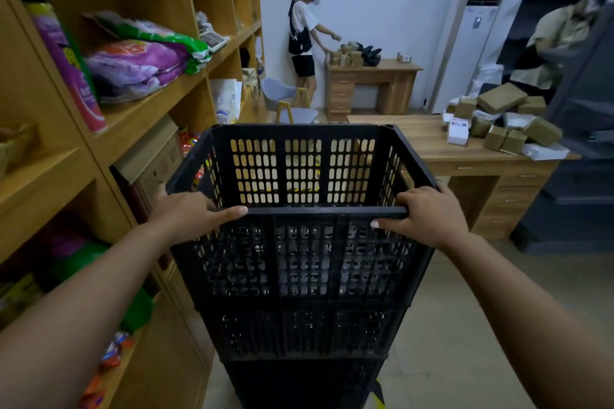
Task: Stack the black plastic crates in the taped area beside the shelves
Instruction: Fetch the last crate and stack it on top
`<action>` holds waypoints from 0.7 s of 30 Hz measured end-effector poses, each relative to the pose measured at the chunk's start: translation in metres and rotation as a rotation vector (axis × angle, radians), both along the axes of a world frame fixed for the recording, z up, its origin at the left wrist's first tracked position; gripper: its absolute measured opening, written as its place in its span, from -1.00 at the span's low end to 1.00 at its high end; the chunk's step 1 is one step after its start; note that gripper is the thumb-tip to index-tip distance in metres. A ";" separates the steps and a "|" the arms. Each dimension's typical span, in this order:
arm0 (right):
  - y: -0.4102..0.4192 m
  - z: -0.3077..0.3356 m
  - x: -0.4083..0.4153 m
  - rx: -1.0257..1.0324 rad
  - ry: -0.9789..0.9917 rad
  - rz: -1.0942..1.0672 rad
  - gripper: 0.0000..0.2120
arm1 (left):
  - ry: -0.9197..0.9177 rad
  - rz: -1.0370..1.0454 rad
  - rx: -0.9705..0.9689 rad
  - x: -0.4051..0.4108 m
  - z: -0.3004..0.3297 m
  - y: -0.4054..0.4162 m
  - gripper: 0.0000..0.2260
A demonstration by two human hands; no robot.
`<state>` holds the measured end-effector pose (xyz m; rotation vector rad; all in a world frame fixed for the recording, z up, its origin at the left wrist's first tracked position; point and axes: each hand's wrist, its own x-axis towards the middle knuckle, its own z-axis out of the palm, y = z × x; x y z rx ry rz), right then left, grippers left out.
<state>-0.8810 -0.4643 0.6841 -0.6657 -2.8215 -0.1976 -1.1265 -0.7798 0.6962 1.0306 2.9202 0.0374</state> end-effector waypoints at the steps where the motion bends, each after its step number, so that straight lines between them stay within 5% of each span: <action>1: -0.001 -0.001 0.001 0.002 0.008 0.008 -0.35 | 0.006 -0.004 0.001 -0.002 0.000 -0.001 -0.15; 8: 0.014 0.004 0.009 -0.182 -0.131 -0.151 0.16 | -0.048 0.111 0.029 -0.009 0.006 -0.003 0.19; 21: 0.010 0.004 0.007 -0.187 -0.121 -0.167 0.10 | 0.005 0.121 -0.086 -0.013 -0.003 0.001 0.16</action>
